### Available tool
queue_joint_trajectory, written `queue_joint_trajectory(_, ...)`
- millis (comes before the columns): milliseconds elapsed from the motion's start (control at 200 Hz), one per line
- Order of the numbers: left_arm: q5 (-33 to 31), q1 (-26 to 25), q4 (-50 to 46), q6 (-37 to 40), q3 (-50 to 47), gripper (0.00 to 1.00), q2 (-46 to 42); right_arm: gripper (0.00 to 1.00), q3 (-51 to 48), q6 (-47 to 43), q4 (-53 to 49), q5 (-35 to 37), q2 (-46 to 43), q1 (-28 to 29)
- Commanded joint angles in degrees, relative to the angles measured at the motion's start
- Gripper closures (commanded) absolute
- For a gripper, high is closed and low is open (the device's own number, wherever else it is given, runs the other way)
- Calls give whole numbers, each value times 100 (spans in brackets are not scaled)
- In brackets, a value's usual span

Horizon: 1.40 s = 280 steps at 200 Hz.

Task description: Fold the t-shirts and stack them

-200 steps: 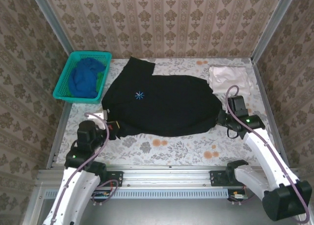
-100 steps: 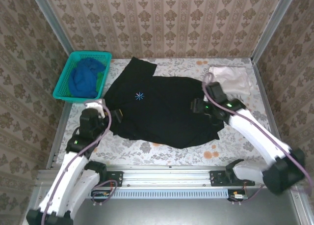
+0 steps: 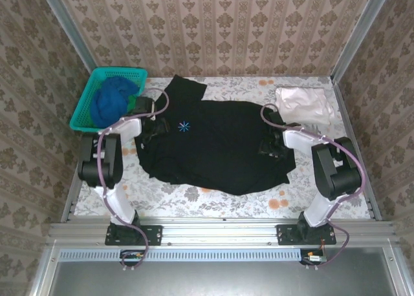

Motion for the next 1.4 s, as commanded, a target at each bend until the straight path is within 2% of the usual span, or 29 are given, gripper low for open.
queue_joint_trajectory(0,-17,118,-571,195,537,42,321,37,514,-89,-60,-223,300,-123)
queue_joint_trajectory(175,127,437,-617,162,402,43,608,37,1740,-369,-348,-186,498,-122)
queue_joint_trajectory(400,265,605,-649,271,408,44,684,41,4375,-643,-1271,415,2535,-420)
queue_joint_trajectory(650,392,607,-649,333,470,45,649,40,6387,-861,-2079,567,3899,-980)
queue_joint_trajectory(1000,586,446,-643,420,537,46,564,37,6812,-955,-2127,84,4267,-1831)
queue_joint_trajectory(1055,593,423,-643,408,560,46,569,37,6870,-1065,-2107,-183,4265,-1894)
queue_joint_trajectory(1235,578,292,-761,410,685,47,500,34,6897,-1214,-2227,-473,3932,-1688)
queue_joint_trajectory(1395,556,186,-792,489,846,46,493,35,5916,-1268,-1726,-90,2926,-1262)
